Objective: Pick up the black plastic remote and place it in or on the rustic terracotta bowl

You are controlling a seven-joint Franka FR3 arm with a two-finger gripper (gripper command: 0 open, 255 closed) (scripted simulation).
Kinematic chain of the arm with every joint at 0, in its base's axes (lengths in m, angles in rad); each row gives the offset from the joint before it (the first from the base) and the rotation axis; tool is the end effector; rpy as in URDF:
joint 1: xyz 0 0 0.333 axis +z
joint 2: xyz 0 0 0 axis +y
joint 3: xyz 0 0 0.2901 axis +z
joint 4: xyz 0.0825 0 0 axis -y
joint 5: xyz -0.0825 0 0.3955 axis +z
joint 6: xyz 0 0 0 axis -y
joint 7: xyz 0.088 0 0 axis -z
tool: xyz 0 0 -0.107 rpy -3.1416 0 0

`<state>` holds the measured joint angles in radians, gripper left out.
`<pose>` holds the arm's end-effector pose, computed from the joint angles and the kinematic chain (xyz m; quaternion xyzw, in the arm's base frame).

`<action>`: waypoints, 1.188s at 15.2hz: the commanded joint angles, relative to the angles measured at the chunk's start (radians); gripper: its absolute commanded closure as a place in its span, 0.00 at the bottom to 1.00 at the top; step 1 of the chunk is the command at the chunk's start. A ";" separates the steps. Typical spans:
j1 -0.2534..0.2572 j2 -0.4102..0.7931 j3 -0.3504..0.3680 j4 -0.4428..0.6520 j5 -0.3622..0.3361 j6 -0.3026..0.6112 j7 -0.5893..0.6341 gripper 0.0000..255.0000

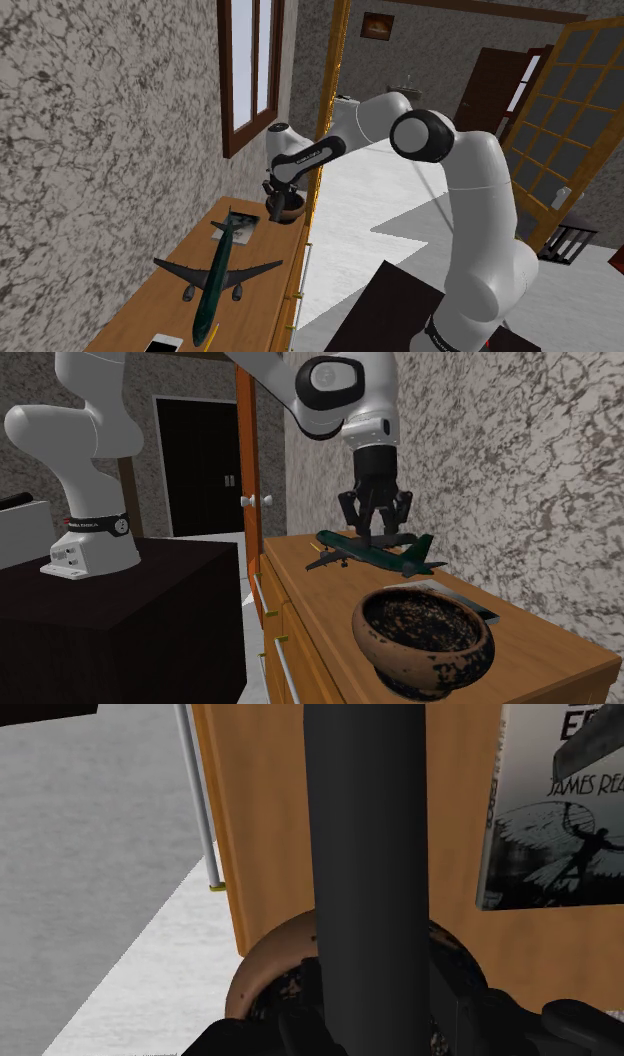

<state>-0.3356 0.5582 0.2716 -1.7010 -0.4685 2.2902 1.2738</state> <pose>0.6721 -0.0691 0.2560 0.8519 -0.5112 0.0880 0.0718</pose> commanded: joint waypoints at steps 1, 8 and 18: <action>-0.019 0.049 -0.009 0.079 0.005 -0.021 -0.048 1.00; -0.067 0.240 -0.032 0.394 0.027 -0.115 -0.199 1.00; -0.063 0.327 -0.050 0.422 0.009 -0.055 -0.190 1.00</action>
<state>-0.3993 0.8771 0.2235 -1.2762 -0.4573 2.2256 1.0812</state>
